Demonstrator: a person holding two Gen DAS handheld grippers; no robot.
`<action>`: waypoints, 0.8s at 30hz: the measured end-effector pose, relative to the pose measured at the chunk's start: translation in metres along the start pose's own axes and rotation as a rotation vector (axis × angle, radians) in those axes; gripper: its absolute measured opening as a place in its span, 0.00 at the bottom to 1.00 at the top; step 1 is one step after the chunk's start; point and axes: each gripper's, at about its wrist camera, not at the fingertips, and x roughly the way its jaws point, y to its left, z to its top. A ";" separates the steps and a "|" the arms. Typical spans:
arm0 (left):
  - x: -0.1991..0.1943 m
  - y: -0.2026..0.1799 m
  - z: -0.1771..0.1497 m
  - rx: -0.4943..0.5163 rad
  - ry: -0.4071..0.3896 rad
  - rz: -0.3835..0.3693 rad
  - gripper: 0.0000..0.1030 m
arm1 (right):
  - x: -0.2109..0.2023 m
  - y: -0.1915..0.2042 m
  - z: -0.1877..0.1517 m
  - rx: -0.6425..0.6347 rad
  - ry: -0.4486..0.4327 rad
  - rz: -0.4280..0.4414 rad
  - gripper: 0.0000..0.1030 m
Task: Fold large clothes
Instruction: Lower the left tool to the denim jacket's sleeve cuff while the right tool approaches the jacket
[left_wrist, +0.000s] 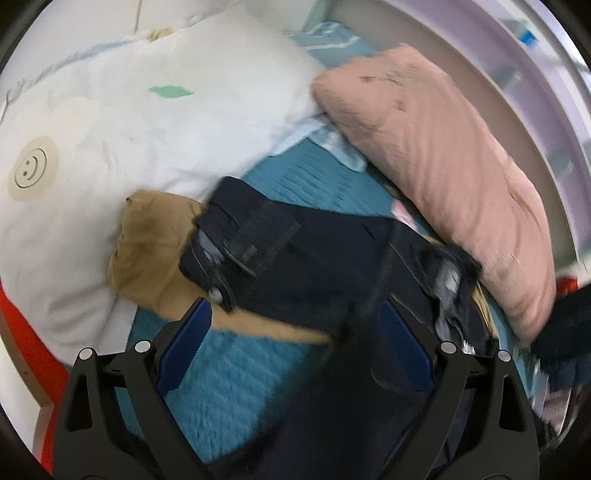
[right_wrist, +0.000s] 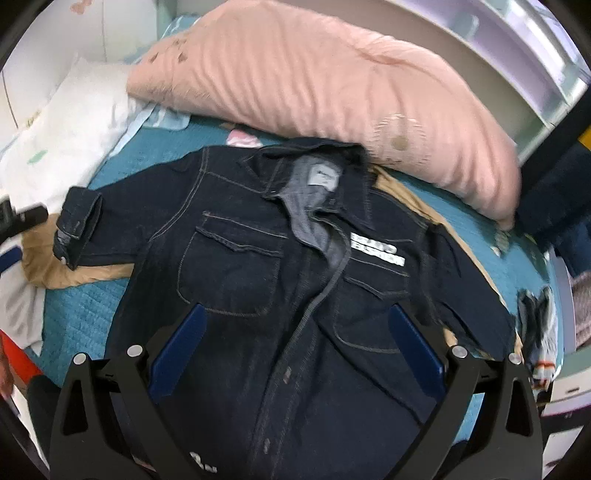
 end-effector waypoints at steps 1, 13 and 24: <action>0.008 0.003 0.006 -0.003 0.008 0.019 0.90 | 0.009 0.004 0.004 -0.007 0.005 0.000 0.92; 0.106 0.058 0.036 -0.139 0.146 0.005 0.90 | 0.088 0.021 0.033 -0.001 0.085 0.023 0.92; 0.112 0.078 0.033 -0.120 0.099 0.085 0.22 | 0.106 0.015 0.028 0.019 0.123 0.014 0.92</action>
